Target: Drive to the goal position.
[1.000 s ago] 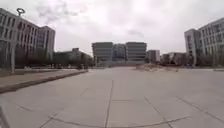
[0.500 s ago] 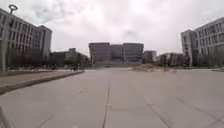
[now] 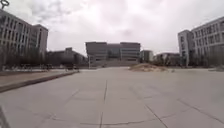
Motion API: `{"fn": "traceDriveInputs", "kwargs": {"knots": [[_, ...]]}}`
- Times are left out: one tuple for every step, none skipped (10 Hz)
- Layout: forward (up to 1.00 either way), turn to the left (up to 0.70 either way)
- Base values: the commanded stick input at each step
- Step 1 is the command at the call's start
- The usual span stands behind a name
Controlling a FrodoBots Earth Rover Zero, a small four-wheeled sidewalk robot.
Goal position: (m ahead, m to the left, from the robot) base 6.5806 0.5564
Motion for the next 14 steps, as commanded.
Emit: {"fn": "traceDriveInputs", "kwargs": {"knots": [[0.70, 0.00], [0.70, 0.00], [0.70, -0.09], [0.70, -0.11], [0.70, -0.07], [0.70, 0.00], [0.70, 0.00], [0.70, -0.11], [0.70, -0.04], [0.70, -0.01], [0.70, 0.00], [0.70, -0.03], [0.70, -0.13], [0.70, -0.12]]}}
